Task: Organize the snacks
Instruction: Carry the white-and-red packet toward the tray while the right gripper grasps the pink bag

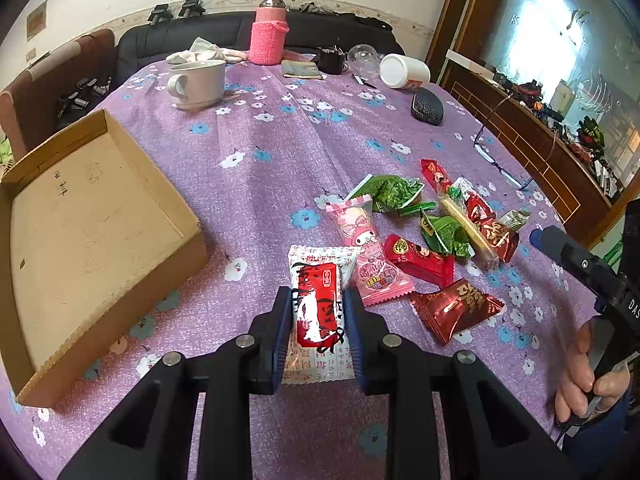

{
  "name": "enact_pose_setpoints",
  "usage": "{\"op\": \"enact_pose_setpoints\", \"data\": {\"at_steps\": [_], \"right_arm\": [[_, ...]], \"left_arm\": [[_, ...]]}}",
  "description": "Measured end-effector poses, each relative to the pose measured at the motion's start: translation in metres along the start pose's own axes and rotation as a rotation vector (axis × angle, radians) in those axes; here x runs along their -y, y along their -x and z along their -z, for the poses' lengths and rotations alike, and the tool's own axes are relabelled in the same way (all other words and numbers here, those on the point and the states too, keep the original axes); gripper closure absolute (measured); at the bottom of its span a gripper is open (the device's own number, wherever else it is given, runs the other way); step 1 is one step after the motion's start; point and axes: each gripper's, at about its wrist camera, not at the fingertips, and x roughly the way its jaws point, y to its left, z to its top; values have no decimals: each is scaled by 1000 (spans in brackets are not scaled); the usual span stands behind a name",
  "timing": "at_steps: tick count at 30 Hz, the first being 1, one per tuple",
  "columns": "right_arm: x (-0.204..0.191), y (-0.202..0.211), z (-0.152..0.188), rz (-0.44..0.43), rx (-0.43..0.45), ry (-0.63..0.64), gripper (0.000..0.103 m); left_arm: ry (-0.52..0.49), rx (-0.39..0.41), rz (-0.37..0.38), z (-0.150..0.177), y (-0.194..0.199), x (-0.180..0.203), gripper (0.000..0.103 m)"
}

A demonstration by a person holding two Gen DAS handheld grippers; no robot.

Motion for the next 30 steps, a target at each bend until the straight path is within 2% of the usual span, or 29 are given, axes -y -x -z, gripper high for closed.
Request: {"op": "enact_pose_setpoints", "data": {"at_steps": [5, 15, 20, 22, 23, 25, 28, 30], "right_arm": [[-13, -6, 1, -3, -78, 11, 21], [-72, -38, -12, 74, -248, 105, 21], [-101, -70, -17, 122, -300, 201, 35], [-106, -86, -17, 140, -323, 217, 47], [-108, -95, -15, 144, -341, 224, 49], [-112, -112, -12, 163, -377, 248, 54], [-116, -133, -9, 242, -402, 299, 54], [-116, -143, -10, 248, -420, 312, 54]], "left_arm": [[24, 27, 3, -2, 11, -13, 78], [100, 67, -3, -3, 27, -51, 77], [138, 89, -17, -3, 36, -70, 77], [149, 94, -21, -3, 39, -75, 77], [154, 96, -24, -2, 40, -78, 77], [160, 100, -28, -2, 42, -81, 77], [167, 106, -32, -2, 45, -86, 77], [172, 107, -36, -1, 45, -88, 77]]}}
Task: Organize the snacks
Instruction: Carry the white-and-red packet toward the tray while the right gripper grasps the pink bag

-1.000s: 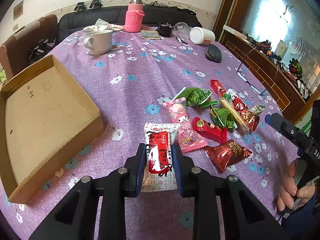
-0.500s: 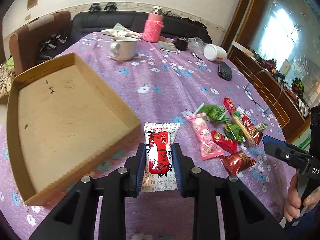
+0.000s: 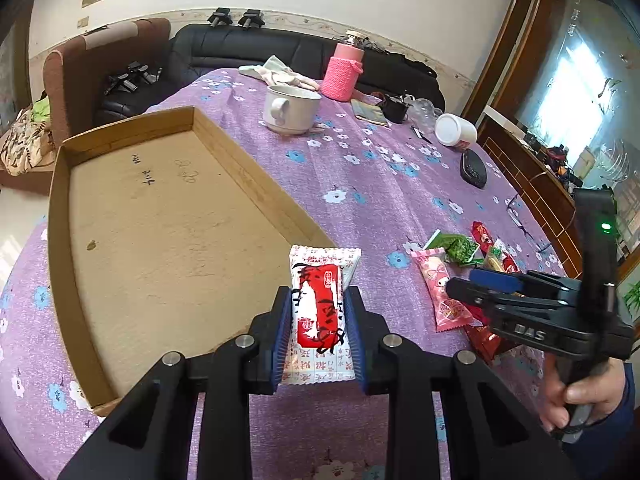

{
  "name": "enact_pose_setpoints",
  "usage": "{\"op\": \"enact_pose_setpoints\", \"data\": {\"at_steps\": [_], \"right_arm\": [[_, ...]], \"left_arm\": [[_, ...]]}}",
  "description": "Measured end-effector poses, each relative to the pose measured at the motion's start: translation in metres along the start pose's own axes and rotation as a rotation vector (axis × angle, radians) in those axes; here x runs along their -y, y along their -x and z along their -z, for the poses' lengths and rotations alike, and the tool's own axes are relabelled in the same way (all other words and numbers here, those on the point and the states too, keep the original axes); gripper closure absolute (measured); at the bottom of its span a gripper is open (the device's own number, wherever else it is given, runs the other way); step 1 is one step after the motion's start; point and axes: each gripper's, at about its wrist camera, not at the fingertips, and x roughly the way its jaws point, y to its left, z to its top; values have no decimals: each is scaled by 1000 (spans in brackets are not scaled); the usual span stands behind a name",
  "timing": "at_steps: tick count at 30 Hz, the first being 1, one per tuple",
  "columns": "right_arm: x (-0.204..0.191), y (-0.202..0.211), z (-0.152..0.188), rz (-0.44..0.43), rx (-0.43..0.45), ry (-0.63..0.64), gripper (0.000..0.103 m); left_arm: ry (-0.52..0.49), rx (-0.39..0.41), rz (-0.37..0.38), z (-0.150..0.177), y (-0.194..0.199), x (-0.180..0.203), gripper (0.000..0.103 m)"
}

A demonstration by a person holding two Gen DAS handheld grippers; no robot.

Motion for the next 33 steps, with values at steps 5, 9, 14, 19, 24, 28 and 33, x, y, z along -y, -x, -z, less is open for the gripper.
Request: {"op": "enact_pose_setpoints", "data": {"at_steps": [5, 9, 14, 19, 24, 28, 33], "right_arm": [[-7, -26, -4, 84, -75, 61, 56], [-10, -30, -3, 68, -70, 87, 74], [-7, -25, -3, -9, -52, 40, 78], [-15, -5, -8, -65, -5, 14, 78], [-32, 13, -20, -136, 28, 28, 78], [-49, 16, -35, -191, 31, 44, 78], [-80, 13, -61, -238, 32, 80, 77]], "left_arm": [[10, -3, 1, 0, -2, -3, 77], [12, -4, 0, 0, -2, -4, 77], [21, 1, -2, -1, -1, -10, 77], [32, 8, -14, -3, 1, -17, 77], [49, 30, -36, -11, 9, -32, 77], [72, 40, -62, -21, 14, -52, 77], [107, 37, -113, -41, 16, -87, 77]]}}
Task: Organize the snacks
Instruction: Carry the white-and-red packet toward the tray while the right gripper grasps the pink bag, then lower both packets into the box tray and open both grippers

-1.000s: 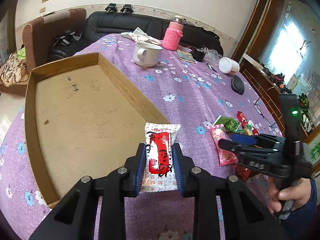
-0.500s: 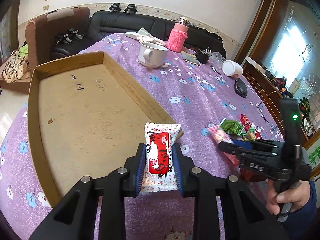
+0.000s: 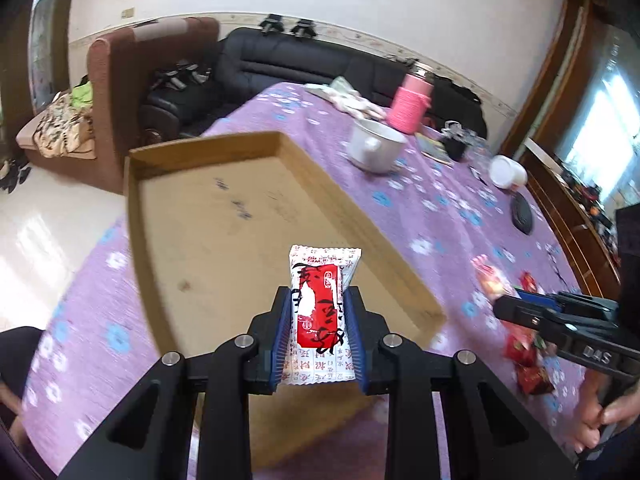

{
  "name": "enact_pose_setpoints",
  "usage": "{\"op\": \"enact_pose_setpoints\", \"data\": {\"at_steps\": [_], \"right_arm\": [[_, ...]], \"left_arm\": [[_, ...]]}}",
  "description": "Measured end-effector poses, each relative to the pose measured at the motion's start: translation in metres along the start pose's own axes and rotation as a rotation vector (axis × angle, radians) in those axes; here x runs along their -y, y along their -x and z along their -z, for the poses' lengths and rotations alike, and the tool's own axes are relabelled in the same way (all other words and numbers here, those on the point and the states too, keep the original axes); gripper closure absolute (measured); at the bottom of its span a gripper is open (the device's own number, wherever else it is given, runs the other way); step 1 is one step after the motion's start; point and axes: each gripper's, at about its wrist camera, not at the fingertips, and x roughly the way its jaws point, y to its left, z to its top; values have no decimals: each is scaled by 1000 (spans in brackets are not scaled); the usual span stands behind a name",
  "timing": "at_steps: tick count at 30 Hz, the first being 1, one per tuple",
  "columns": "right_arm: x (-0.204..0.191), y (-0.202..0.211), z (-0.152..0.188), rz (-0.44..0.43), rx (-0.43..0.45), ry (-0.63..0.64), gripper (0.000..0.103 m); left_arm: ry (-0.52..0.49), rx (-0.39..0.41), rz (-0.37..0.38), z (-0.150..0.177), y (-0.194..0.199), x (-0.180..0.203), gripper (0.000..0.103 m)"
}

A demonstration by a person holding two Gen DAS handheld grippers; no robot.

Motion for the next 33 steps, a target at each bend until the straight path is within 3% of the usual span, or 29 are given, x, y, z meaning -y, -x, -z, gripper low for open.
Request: {"op": "enact_pose_setpoints", "data": {"at_steps": [9, 17, 22, 33], "right_arm": [[-47, -48, -66, -74, -8, 38, 77], [-66, -111, -112, -98, -16, -5, 77], [-70, -152, -122, -95, -49, -42, 77], [-68, -188, -118, -88, -92, -54, 77]], "left_arm": [[35, -42, -85, -50, -31, -48, 77], [152, -57, -81, -90, -73, -90, 77], [157, -73, -108, -90, -87, -99, 77], [168, -72, -65, -86, -91, -104, 77]]}}
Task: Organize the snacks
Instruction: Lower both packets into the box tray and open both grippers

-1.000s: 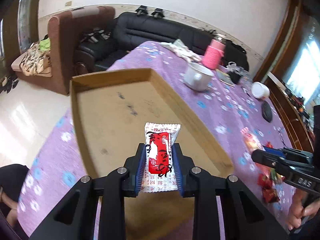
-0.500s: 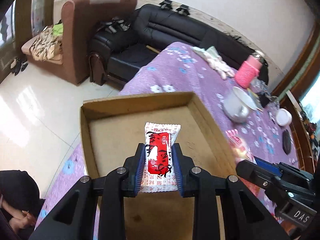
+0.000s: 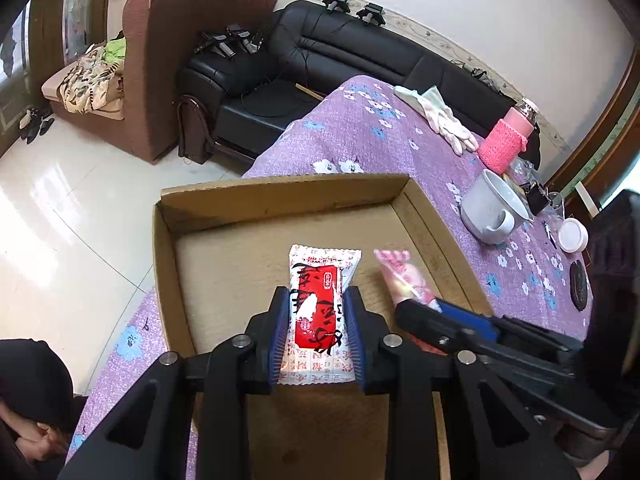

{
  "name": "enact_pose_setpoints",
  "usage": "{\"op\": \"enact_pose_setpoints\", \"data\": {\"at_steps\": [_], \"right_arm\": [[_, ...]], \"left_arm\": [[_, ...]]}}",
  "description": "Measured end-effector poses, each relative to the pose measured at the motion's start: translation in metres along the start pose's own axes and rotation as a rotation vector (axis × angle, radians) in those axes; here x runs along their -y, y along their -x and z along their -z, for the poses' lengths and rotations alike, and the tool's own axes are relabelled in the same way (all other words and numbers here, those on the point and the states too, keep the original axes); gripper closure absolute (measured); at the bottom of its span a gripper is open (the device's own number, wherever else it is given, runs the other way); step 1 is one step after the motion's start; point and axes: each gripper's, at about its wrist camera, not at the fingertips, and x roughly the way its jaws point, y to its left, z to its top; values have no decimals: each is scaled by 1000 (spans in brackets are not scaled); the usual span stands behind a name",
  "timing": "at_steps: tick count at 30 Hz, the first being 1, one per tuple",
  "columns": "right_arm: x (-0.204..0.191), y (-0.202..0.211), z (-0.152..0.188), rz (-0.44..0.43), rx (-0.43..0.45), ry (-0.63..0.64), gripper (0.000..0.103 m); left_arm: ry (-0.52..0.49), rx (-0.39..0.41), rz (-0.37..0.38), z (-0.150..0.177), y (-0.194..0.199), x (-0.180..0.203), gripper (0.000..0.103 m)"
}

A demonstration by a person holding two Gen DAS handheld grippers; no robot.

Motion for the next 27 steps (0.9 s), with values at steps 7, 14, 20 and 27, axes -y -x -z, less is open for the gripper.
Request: {"op": "enact_pose_setpoints", "data": {"at_steps": [7, 14, 20, 27], "right_arm": [[8, -2, 2, -10, -3, -37, 74], [8, 19, 6, -3, 34, -31, 71], [11, 56, 24, -2, 72, -35, 70], [22, 118, 66, -41, 125, -43, 64]], "left_arm": [[15, -10, 18, 0, 0, -3, 75], [20, 23, 50, -1, 7, -4, 64], [-31, 104, 49, 2, 23, 8, 63], [-103, 182, 55, 26, 62, 31, 63]]}}
